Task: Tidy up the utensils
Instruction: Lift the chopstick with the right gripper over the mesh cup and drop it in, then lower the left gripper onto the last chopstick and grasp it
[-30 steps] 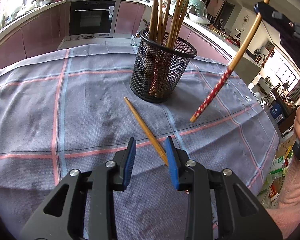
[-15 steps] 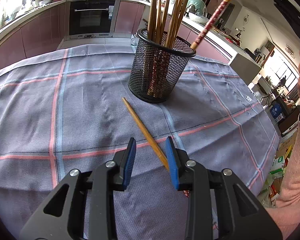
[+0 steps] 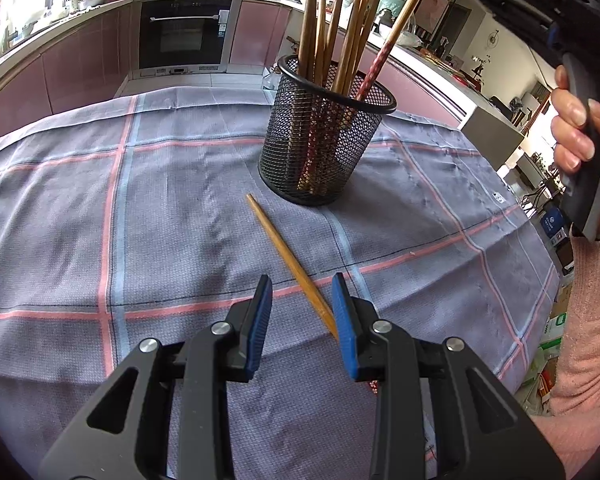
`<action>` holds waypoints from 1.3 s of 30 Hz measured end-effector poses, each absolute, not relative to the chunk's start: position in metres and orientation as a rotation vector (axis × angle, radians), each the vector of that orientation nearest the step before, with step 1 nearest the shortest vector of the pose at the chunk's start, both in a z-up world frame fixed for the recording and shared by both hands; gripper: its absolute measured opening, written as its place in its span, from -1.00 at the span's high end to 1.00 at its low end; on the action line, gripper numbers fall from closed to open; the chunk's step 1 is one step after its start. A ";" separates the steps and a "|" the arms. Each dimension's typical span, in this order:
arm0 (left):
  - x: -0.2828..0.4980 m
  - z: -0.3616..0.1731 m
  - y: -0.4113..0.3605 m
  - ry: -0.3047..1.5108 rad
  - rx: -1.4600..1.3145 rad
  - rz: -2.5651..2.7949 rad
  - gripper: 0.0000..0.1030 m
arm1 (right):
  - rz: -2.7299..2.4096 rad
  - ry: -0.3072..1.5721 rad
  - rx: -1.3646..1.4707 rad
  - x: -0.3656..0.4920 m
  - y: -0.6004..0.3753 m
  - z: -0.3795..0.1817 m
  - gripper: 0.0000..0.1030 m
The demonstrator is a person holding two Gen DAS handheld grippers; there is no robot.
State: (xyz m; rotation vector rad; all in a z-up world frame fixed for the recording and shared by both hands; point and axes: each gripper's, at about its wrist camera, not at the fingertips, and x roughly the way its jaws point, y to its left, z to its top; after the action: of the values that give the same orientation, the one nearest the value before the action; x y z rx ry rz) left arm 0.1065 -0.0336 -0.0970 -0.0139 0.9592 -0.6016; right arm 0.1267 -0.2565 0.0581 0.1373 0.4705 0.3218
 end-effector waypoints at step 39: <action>0.120 -0.115 -0.062 1.022 0.147 -0.544 0.51 | 0.405 0.689 0.161 0.076 -0.261 -0.015 0.13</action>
State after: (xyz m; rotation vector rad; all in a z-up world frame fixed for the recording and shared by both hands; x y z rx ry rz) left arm 0.1202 -0.0622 -0.1152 0.1468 1.0219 -0.5444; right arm 0.0758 -0.2606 -0.0148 0.1607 0.6889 0.4046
